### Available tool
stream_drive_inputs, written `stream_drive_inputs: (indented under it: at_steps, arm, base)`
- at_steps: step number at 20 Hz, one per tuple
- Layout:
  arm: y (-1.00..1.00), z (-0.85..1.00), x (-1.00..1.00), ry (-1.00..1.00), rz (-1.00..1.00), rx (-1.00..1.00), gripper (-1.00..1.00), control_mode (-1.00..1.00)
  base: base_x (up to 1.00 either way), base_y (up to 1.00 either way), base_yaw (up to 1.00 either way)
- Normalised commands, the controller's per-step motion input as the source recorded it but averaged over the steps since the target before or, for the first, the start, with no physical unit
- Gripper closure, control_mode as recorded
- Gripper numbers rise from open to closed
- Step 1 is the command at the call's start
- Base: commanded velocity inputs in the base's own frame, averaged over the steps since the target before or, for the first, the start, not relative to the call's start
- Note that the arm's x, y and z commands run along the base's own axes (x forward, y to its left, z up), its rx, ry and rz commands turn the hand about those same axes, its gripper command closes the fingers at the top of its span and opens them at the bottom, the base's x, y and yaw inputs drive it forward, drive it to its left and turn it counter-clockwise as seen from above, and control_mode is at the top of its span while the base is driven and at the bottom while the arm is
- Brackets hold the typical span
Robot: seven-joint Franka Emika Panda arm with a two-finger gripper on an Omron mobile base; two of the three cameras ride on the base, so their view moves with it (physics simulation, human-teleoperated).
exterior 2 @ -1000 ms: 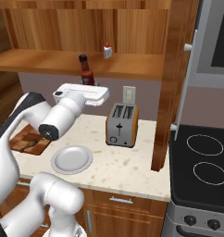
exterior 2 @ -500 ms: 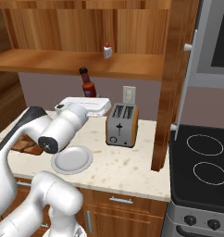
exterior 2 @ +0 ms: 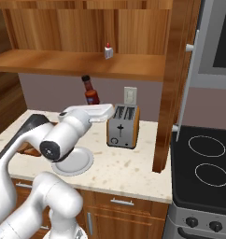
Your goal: Pick the chicken drumstick from the plate and place it on the cutting board. Then pick the condiment bottle from the cabinet and place it next to the cutting board.
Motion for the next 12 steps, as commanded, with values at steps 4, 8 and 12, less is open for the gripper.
stream_drive_inputs:
  at_steps: [4,8,12]
  arm:
    - [0.00,0.00,-0.08,0.15,0.00,0.07,1.00,-1.00]
    - [0.00,0.00,-0.05,0.15,0.00,0.10,1.00,-1.00]
    - [0.00,0.00,-0.05,0.12,0.00,0.12,1.00,-1.00]
  base:
    - [0.00,0.00,0.00]
    - [0.00,0.00,0.00]
    - [0.00,0.00,0.00]
